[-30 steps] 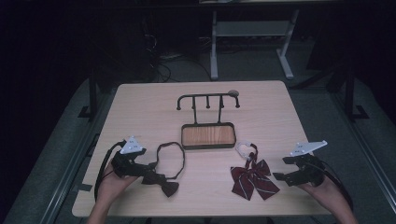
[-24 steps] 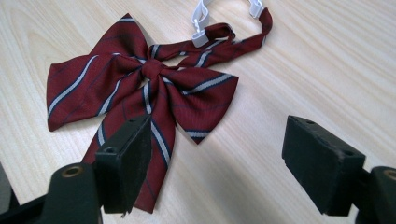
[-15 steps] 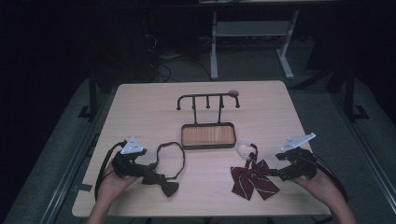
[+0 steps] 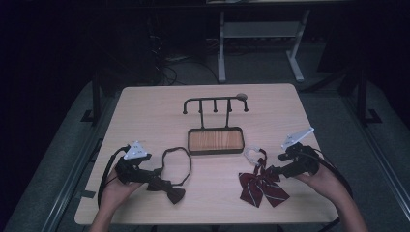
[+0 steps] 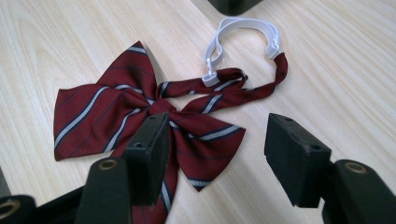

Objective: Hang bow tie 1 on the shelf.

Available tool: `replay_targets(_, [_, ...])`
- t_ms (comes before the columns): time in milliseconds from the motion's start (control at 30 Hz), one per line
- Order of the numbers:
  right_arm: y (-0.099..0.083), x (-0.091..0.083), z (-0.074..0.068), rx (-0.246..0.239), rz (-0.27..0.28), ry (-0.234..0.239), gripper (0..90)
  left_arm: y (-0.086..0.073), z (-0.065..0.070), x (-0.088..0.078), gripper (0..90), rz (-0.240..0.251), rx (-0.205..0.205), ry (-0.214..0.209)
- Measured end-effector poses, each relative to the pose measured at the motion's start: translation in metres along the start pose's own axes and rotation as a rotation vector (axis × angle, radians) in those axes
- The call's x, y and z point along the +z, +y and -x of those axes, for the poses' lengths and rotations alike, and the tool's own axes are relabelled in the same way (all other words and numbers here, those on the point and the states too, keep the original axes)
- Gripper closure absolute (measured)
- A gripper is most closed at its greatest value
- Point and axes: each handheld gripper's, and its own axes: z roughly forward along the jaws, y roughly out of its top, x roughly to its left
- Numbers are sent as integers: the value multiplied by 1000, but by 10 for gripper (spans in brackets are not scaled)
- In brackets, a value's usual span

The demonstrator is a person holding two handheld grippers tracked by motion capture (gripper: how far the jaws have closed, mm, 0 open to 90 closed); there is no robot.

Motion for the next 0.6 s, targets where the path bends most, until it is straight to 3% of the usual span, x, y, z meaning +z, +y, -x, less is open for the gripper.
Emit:
replay_targets(233, [13, 6, 4, -14, -28, 8, 440, 0, -1, 0, 285, 0, 0, 2])
replay_targets(333, [22, 8, 7, -23, -41, 9, 457, -1, 0, 1, 285, 11, -17, -1])
replay_targets(600, [35, 16, 16, -24, -70, 15, 475, 0, -1, 0, 285, 6, -6, 0])
